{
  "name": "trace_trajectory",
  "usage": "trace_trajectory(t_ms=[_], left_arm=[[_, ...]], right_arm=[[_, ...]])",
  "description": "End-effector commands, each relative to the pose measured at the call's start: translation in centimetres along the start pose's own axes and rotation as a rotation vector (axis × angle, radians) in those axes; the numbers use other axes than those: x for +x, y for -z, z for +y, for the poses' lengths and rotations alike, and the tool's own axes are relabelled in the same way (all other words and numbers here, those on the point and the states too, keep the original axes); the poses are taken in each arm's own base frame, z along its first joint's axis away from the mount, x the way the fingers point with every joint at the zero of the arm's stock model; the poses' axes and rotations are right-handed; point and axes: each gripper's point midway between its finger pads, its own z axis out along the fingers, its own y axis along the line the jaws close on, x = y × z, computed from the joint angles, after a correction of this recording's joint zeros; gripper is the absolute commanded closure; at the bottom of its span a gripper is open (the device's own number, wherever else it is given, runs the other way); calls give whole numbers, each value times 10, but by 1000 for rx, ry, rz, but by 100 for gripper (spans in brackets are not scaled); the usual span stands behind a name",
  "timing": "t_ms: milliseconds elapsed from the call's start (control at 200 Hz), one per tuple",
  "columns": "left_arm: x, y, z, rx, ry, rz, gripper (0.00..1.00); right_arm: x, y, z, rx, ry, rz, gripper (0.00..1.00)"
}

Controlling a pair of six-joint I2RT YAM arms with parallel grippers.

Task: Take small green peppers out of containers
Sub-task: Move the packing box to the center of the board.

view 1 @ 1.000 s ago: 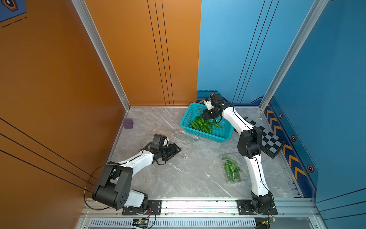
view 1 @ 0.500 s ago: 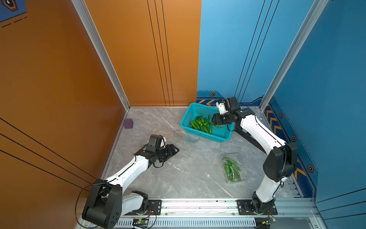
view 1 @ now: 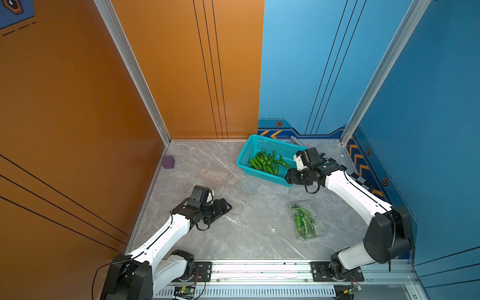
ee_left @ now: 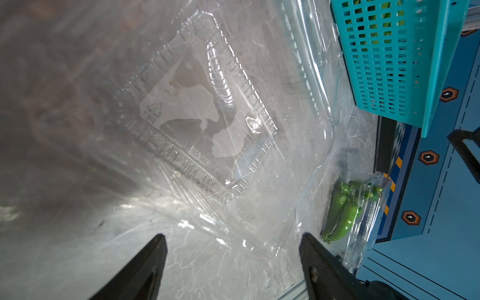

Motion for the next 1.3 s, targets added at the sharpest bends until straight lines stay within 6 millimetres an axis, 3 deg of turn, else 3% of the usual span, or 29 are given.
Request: trace_trajectory(t_ms=[0, 90, 250, 395, 495, 726, 811, 931, 966, 981, 1006, 1296], left_arm=[[14, 7, 12, -35, -2, 6, 17], [16, 14, 1, -16, -31, 1, 18], [17, 22, -44, 23, -156, -9, 18], [29, 13, -81, 17, -277, 25, 17], [42, -4, -105, 27, -343, 73, 17], [69, -73, -144, 99, -385, 187, 21], [73, -91, -169, 166, -397, 200, 21], [83, -114, -185, 177, -421, 249, 23], [88, -119, -181, 166, -424, 265, 23], [85, -118, -193, 188, -432, 254, 23], [87, -121, -195, 190, -436, 260, 23], [90, -137, -184, 161, -415, 288, 23]], right_arm=[[6, 24, -14, 47, -88, -50, 38], [24, 27, -32, 89, -147, -33, 37], [59, 31, -56, 111, -261, -9, 36], [85, 49, -73, 143, -315, -18, 32], [102, 56, -82, 154, -348, -16, 31], [136, 54, -97, 173, -435, -10, 28], [143, 52, -99, 171, -450, -2, 28], [150, 48, -102, 172, -466, 10, 26], [151, 48, -104, 175, -468, 11, 26], [151, 47, -104, 176, -471, 14, 26], [152, 46, -105, 176, -472, 17, 25], [159, 28, -103, 139, -476, 59, 25]])
